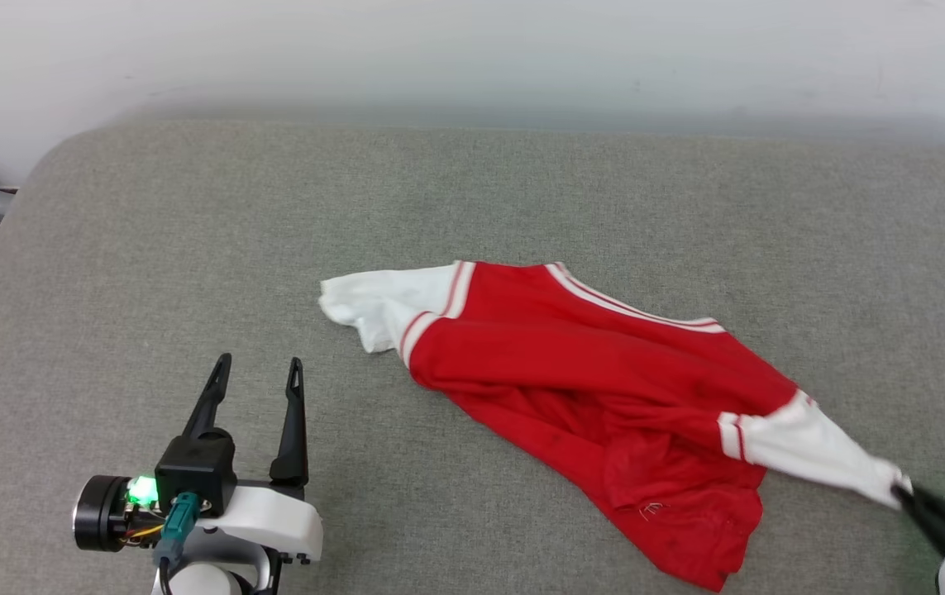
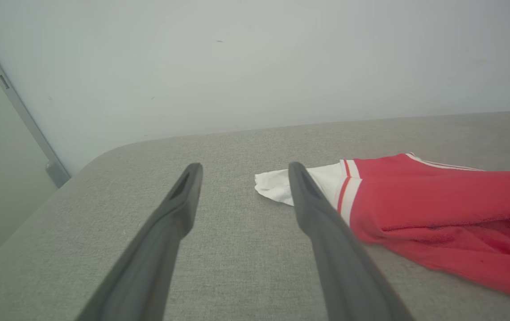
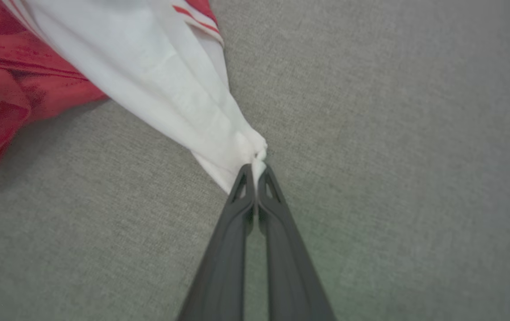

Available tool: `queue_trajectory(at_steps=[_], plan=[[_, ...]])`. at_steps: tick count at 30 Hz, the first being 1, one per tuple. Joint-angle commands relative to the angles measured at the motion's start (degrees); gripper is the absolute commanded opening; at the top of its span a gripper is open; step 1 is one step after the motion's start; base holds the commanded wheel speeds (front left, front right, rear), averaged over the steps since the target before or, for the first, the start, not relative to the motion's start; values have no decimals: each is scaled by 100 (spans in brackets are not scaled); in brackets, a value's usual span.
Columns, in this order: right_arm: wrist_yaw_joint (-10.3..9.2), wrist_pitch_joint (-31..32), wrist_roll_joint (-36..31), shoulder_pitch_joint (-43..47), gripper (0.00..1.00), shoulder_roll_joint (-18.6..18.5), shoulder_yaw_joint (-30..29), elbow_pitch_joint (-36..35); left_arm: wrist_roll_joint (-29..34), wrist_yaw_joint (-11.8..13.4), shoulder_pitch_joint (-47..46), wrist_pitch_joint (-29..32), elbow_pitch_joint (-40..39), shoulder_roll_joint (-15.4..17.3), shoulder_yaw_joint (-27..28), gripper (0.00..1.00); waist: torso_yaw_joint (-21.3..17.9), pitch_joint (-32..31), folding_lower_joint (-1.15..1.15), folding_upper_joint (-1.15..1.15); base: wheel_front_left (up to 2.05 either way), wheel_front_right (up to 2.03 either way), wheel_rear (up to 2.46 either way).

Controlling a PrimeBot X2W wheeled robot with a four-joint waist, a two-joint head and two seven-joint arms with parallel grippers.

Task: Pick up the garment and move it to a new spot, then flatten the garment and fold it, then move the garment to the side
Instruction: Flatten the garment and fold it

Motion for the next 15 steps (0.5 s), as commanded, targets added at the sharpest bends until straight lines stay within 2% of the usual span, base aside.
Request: queue_trajectory(at_steps=[1,8,9,10,15], plan=[[-7,-75,-37,177,0,96,-14,140,44,-27,74,-13,13,-32,10,100,8,-19,1,0,0,0,0],[-9,-504,158,572,0,294,-34,825,137,-120,140,-13,34,-106,87,100,15,-97,1,0,0,0,0],[-9,-585,229,540,45,320,-106,831,143,-125,163,-13,24,-112,102,100,4,-110,1,0,0,0,0],[-9,-692,245,478,100,305,-190,808,151,-128,191,-13,7,-117,121,100,-8,-121,1,0,0,0,0],[-7,-963,191,192,100,175,-585,361,226,-150,272,-13,-64,-143,178,100,-26,-177,1,0,0,0,0]])
